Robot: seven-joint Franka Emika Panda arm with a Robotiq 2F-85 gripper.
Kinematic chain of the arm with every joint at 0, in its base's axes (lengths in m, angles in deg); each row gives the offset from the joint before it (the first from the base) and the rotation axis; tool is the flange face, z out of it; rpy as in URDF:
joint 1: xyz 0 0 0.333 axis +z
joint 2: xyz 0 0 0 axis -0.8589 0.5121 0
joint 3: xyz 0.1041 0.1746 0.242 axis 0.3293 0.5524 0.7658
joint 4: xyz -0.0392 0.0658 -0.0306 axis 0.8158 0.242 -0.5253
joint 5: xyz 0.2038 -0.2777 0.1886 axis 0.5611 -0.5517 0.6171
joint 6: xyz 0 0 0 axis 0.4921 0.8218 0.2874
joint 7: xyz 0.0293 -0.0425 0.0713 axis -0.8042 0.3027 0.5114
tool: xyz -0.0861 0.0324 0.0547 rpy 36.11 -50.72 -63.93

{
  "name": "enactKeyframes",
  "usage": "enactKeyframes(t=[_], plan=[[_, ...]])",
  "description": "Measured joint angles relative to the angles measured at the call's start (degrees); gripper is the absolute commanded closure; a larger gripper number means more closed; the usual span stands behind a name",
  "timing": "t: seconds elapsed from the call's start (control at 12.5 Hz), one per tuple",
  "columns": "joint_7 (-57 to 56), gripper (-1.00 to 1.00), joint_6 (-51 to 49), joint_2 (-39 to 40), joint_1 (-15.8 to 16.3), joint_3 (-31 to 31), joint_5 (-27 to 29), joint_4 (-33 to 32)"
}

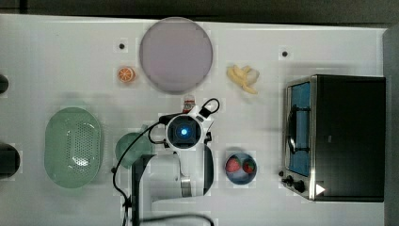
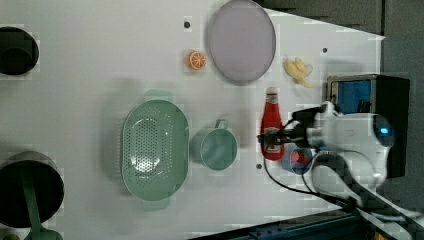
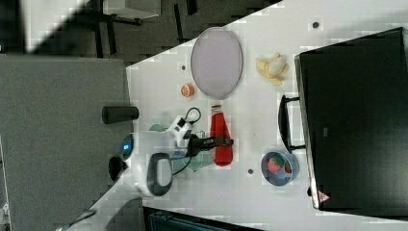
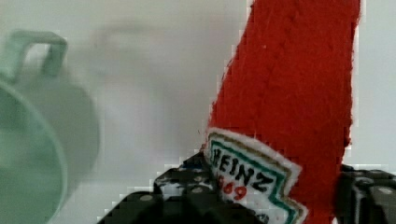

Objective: Pick ketchup from table and place on oven.

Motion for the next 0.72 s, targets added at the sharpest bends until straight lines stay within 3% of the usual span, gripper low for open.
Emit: enactKeyframes(t=[0.4,0.72], plan=[[0.1,-0.22,-22.5,-20.5,0.0,-2.1,0.9,6.3],[0.0,-0.22,-39.4,-28.3,-0.6,-3.5,0.9,15.4]])
